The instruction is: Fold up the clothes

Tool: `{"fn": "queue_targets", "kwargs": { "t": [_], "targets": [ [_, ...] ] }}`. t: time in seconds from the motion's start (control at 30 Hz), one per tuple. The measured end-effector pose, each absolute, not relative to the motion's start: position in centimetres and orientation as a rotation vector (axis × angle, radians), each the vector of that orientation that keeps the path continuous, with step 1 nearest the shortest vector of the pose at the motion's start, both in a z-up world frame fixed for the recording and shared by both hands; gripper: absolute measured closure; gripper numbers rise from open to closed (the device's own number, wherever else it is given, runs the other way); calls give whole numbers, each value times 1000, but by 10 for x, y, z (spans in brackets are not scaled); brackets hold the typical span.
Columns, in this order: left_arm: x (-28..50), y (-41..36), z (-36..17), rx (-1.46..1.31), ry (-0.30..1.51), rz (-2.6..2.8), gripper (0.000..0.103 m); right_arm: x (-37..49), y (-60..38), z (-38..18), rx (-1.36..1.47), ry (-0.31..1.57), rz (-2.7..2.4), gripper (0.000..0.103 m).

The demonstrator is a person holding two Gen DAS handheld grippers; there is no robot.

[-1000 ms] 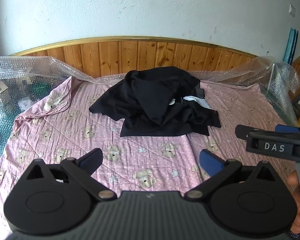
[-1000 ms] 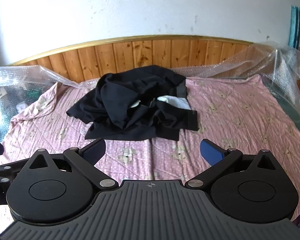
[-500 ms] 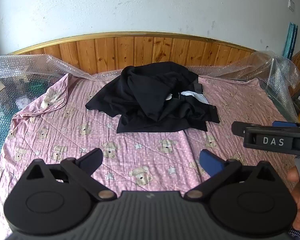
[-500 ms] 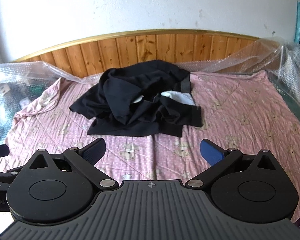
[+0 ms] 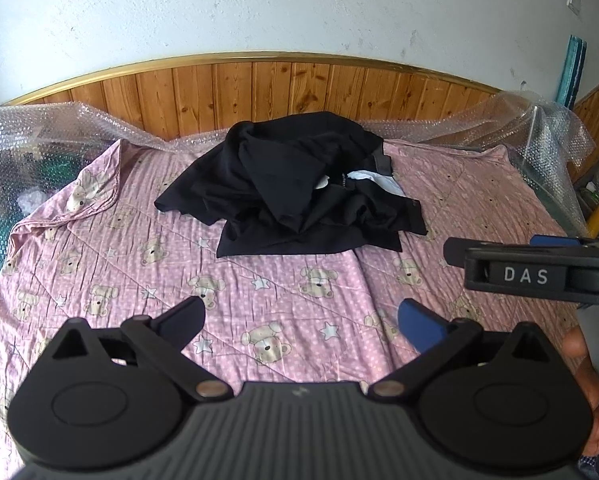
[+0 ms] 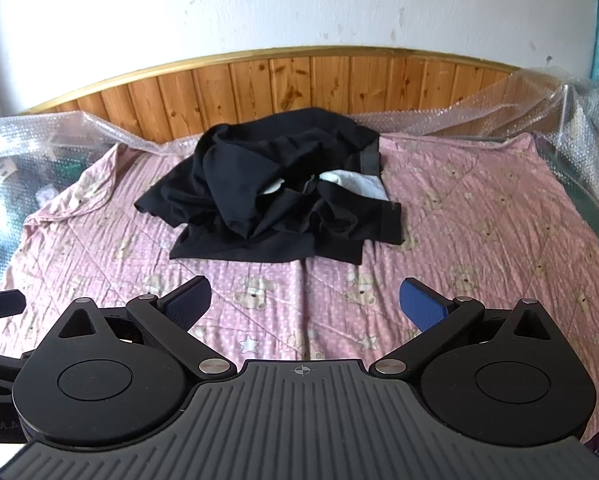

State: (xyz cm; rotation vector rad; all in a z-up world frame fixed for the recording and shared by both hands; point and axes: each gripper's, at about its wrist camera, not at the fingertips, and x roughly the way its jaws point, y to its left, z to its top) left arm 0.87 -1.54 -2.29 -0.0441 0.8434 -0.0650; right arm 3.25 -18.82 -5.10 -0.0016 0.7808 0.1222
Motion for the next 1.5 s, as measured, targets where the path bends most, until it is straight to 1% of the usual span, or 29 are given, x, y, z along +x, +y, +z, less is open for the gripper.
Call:
{"fn": "queue_targets", "kwargs": {
  "t": [0.5,0.6,0.63,0.67,0.7,0.73,0.77,0.8,0.83,0.87,0.9,0.93,1.1,1.2,1.23,1.27,1.3,1.33,1.37,1.4,1.5],
  "targets": [
    [14,-11,-30,-41,853,-102,0,38,-183,-57,-12,796,116,2],
    [15,-8,-31,-48,856,-109,8,39,-182,-57,-11,798,119,3],
    [15,-7,-31,-50,857,-112,14,39,-181,-57,-10,797,121,7],
    [16,-6,-31,-52,858,-114,23,39,-181,-57,-10,796,124,13],
    [16,-5,-31,-55,859,-117,31,39,-180,-56,-9,795,126,17],
    [17,-4,-32,-57,859,-119,51,39,-180,-56,-8,794,129,32],
    [17,-3,-32,-59,860,-122,68,39,-179,-56,-4,795,141,56],
    [17,-2,-32,-62,861,-124,74,40,-180,-56,9,800,157,68],
    [18,-1,-32,-64,862,-126,83,41,-180,-57,20,804,172,86],
    [18,0,-32,-63,861,-129,95,41,-179,-57,23,802,178,97],
    [19,0,-32,-61,860,-133,101,41,-177,-58,25,800,183,98],
    [20,0,-32,-60,858,-138,103,40,-176,-57,18,792,186,103],
    [26,-1,-35,-49,855,-145,103,45,-168,-57,3,775,194,103],
    [43,1,-40,-57,874,-142,103,54,-166,-59,-6,785,189,103],
    [49,2,-42,-69,881,-148,96,59,-165,-60,-12,790,183,103],
    [56,3,-43,-84,888,-153,74,64,-165,-61,-18,796,177,96],
    [65,4,-46,-104,896,-158,53,72,-167,-65,-18,807,165,86],
    [74,6,-50,-126,907,-166,9,79,-169,-69,-18,814,154,52],
    [84,7,-56,-144,917,-176,0,86,-173,-75,-13,815,150,16],
    [93,8,-63,-159,930,-186,0,94,-178,-81,-7,811,148,6],
    [121,11,-84,-172,961,-165,0,123,-196,-103,32,830,170,5]
  ]
}}
